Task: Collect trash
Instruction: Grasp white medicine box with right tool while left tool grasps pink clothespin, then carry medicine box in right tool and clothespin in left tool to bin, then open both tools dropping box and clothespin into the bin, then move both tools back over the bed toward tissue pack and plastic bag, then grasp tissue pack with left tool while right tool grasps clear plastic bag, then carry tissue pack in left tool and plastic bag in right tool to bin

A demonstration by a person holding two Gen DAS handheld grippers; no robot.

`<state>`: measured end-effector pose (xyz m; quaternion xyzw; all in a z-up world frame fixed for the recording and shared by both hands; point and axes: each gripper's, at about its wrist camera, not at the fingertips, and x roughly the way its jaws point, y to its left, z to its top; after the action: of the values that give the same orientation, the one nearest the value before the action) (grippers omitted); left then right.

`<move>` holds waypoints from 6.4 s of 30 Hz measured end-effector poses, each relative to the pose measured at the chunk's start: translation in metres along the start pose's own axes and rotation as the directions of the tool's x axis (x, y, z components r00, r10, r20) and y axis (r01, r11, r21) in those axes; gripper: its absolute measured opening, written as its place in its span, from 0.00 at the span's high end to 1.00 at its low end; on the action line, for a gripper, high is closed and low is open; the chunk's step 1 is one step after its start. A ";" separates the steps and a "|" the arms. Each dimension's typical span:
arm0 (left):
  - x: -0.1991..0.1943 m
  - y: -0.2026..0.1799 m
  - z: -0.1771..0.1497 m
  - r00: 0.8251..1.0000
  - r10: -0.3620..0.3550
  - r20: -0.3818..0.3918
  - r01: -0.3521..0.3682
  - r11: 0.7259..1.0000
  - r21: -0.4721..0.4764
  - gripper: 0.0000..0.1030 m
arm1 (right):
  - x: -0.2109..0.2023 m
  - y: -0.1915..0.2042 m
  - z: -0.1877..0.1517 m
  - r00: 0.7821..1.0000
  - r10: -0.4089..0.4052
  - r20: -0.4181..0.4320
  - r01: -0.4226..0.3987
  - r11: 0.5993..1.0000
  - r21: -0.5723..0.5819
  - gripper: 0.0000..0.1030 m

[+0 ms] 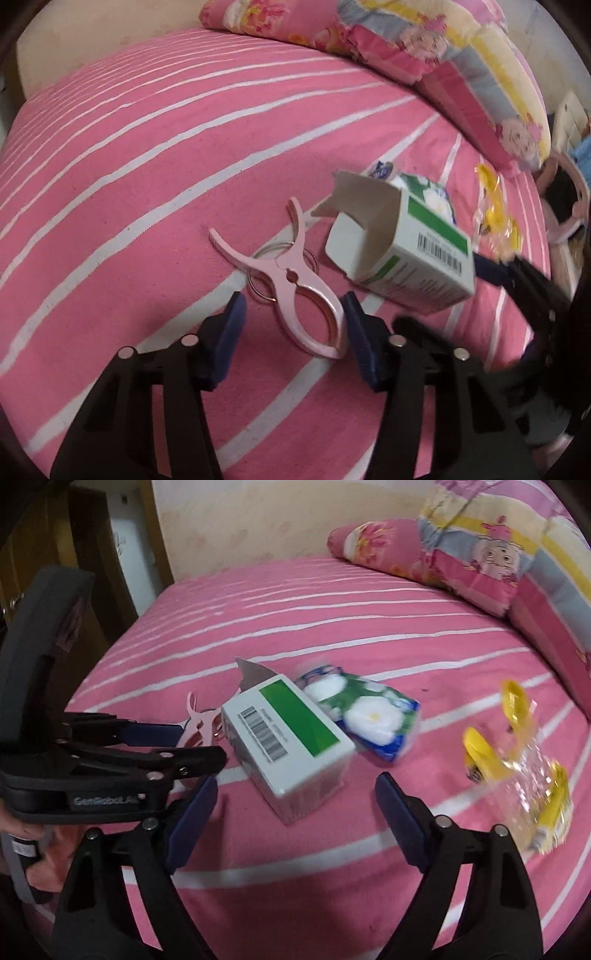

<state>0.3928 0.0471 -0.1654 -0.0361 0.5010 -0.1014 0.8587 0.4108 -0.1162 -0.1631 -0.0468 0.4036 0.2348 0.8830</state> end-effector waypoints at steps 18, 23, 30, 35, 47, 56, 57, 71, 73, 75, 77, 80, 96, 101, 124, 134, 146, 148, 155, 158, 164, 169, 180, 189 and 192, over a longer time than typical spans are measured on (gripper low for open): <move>-0.014 0.013 0.002 0.998 -0.058 -0.011 0.058 0.998 -0.011 0.69 | 0.007 -0.005 0.008 0.998 0.056 0.023 -0.057 0.997 0.058 0.52; -0.024 0.012 0.000 0.997 -0.078 0.018 0.078 0.996 -0.032 0.69 | -0.004 -0.003 0.006 0.997 0.058 0.051 -0.061 0.996 0.059 0.53; -0.044 0.009 -0.005 0.992 -0.101 0.079 0.106 0.992 -0.062 0.70 | -0.028 0.002 0.002 0.994 0.070 0.083 -0.076 0.995 0.065 0.53; -0.064 0.003 -0.019 0.984 -0.133 0.120 0.144 0.986 -0.087 0.70 | -0.056 0.013 -0.006 0.991 0.079 0.111 -0.086 0.994 0.061 0.54; -0.130 -0.017 -0.077 0.962 -0.160 0.223 0.201 0.964 -0.175 0.89 | -0.129 0.041 -0.046 0.989 0.065 0.134 -0.075 0.994 0.077 0.54; -0.175 -0.037 -0.107 0.944 -0.202 0.260 0.251 0.953 -0.170 0.89 | -0.181 0.066 -0.066 0.984 0.070 0.166 -0.081 0.995 0.062 0.54; -0.181 -0.041 -0.109 0.942 -0.206 0.264 0.254 0.953 -0.164 0.89 | -0.191 0.069 -0.070 0.983 0.068 0.172 -0.080 0.995 0.064 0.54; -0.251 -0.142 -0.136 0.898 -0.331 0.292 0.347 0.938 -0.006 0.89 | -0.323 0.056 -0.130 0.964 -0.056 0.262 0.017 0.989 0.146 0.54; -0.252 -0.164 -0.141 0.894 -0.352 0.276 0.359 0.933 0.028 0.89 | -0.338 0.048 -0.142 0.961 -0.082 0.264 0.036 0.984 0.175 0.54; -0.253 -0.184 -0.146 0.891 -0.370 0.261 0.369 0.928 0.057 0.89 | -0.353 0.037 -0.158 0.957 -0.114 0.265 0.058 0.976 0.208 0.54; -0.251 -0.203 -0.150 0.888 -0.390 0.245 0.382 0.921 0.080 0.89 | -0.364 0.029 -0.168 0.955 -0.131 0.265 0.070 0.971 0.228 0.54; -0.248 -0.230 -0.156 0.878 -0.426 0.218 0.415 0.905 0.097 0.89 | -0.385 0.011 -0.192 0.948 -0.177 0.262 0.103 0.956 0.275 0.54; -0.149 -0.400 -0.214 0.846 -0.520 -0.117 0.532 0.813 0.236 0.88 | -0.413 -0.105 -0.340 0.934 -0.355 0.045 0.276 0.794 0.541 0.54; -0.109 -0.440 -0.225 0.831 -0.510 -0.220 0.554 0.791 0.259 0.88 | -0.400 -0.133 -0.381 0.924 -0.376 -0.063 0.339 0.733 0.590 0.54; -0.071 -0.435 -0.208 0.796 -0.578 -0.180 0.600 0.793 0.108 0.21 | -0.404 -0.143 -0.378 0.865 -0.495 -0.080 0.439 0.671 0.597 0.14; -0.112 -0.277 -0.121 0.810 -0.582 0.076 0.587 0.802 -0.111 0.16 | -0.362 -0.104 -0.217 0.914 -0.380 0.143 0.272 0.834 0.479 0.10; -0.052 -0.094 -0.023 0.886 -0.431 0.172 0.464 0.820 -0.335 0.15 | -0.198 -0.099 -0.077 0.961 -0.266 0.072 0.240 0.937 0.255 0.09; -0.029 -0.076 -0.003 0.895 -0.419 0.155 0.446 0.822 -0.355 0.15 | -0.173 -0.101 -0.062 0.961 -0.270 0.057 0.252 0.943 0.217 0.09; 0.043 -0.055 0.046 0.909 -0.412 0.059 0.400 0.825 -0.398 0.30 | -0.079 -0.119 -0.010 0.962 -0.273 -0.003 0.272 0.961 0.054 0.09; 0.060 -0.059 0.059 0.915 -0.400 0.051 0.389 0.843 -0.371 0.37 | -0.045 -0.122 0.001 0.956 -0.290 -0.051 0.290 0.957 -0.015 0.09; 0.074 -0.053 0.061 0.920 -0.384 0.074 0.381 0.837 -0.392 0.83 | -0.021 -0.132 0.007 0.972 -0.220 -0.088 0.222 0.975 0.017 0.38; 0.061 -0.059 0.048 0.910 -0.405 0.092 0.407 0.826 -0.389 0.85 | -0.031 -0.124 0.001 0.972 -0.224 -0.064 0.227 0.974 0.028 0.53; -0.025 -0.084 -0.003 0.900 -0.409 0.153 0.436 0.832 -0.342 0.85 | -0.125 -0.079 -0.032 0.988 -0.152 0.038 0.145 0.979 0.140 0.58; -0.120 -0.097 -0.048 0.891 -0.405 0.205 0.451 0.842 -0.297 0.85 | -0.215 -0.023 -0.051 0.984 -0.118 0.131 0.097 0.982 0.159 0.58; -0.144 -0.097 -0.061 0.887 -0.409 0.215 0.458 0.839 -0.293 0.85 | -0.239 -0.006 -0.056 0.981 -0.113 0.157 0.087 0.983 0.161 0.58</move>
<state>0.2576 -0.0147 -0.0568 -0.3015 0.4260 -0.2036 0.8283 0.2401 -0.2269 -0.0261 0.0208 0.3430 0.1613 0.9252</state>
